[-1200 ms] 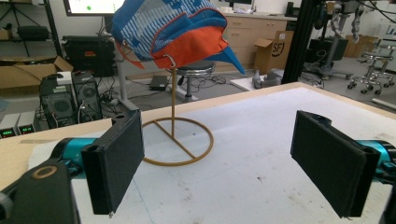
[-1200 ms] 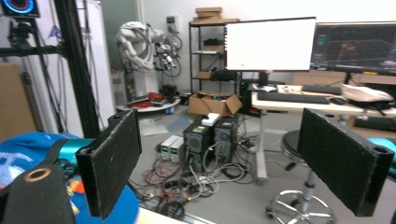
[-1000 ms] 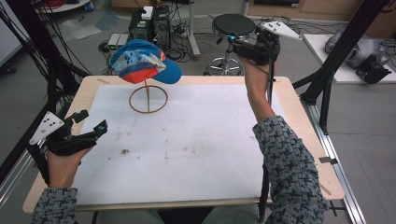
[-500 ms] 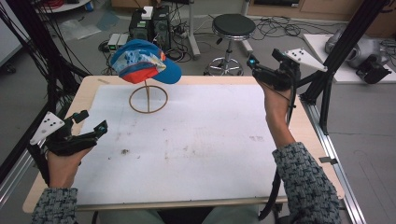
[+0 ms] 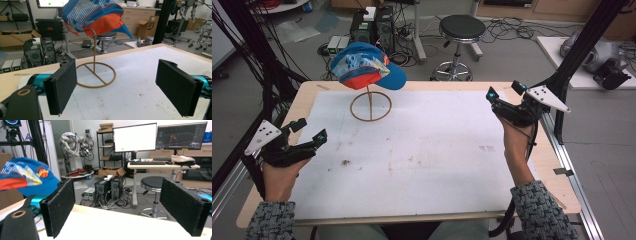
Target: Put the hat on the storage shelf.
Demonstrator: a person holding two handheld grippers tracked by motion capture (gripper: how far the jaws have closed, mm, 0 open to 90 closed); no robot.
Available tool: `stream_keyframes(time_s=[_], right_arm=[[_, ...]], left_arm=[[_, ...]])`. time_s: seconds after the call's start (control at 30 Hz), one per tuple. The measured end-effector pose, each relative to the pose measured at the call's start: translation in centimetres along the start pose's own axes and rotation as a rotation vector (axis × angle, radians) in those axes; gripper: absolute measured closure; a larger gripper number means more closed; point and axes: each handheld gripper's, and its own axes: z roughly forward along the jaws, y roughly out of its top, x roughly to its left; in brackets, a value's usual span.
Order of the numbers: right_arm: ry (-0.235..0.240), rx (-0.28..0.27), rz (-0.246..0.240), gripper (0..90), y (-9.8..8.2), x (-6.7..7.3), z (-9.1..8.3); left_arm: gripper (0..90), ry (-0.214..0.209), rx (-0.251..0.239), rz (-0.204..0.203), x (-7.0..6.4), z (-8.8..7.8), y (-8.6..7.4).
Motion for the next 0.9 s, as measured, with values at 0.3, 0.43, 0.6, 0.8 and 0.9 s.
stream_keyframes(time_s=[0.3, 0.43, 0.6, 0.8, 0.9], right_arm=[[0.015, 0.056, 0.040, 12.2, -3.1, -0.5, -1.7], [0.008, 0.012, 0.032, 12.3, -3.7, -0.2, -2.1], [0.019, 0.038, 0.039, 12.3, -5.1, 0.1, -2.4], [0.009, 0.046, 0.043, 12.3, -6.1, 0.1, -3.0], [0.003, 0.047, 0.043, 12.3, -6.2, -0.1, -3.3]], left_arm=[[17.6, -0.001, 0.003, 0.002, -0.1, 0.1, 0.0], [17.6, -0.002, 0.004, 0.002, -0.1, 0.1, 0.0], [17.6, -0.001, 0.007, 0.001, 0.0, 0.0, -0.1], [17.6, 0.002, 0.009, -0.002, 0.1, 0.1, -0.2], [17.6, 0.004, 0.010, 0.000, 0.1, 0.1, -0.2]])
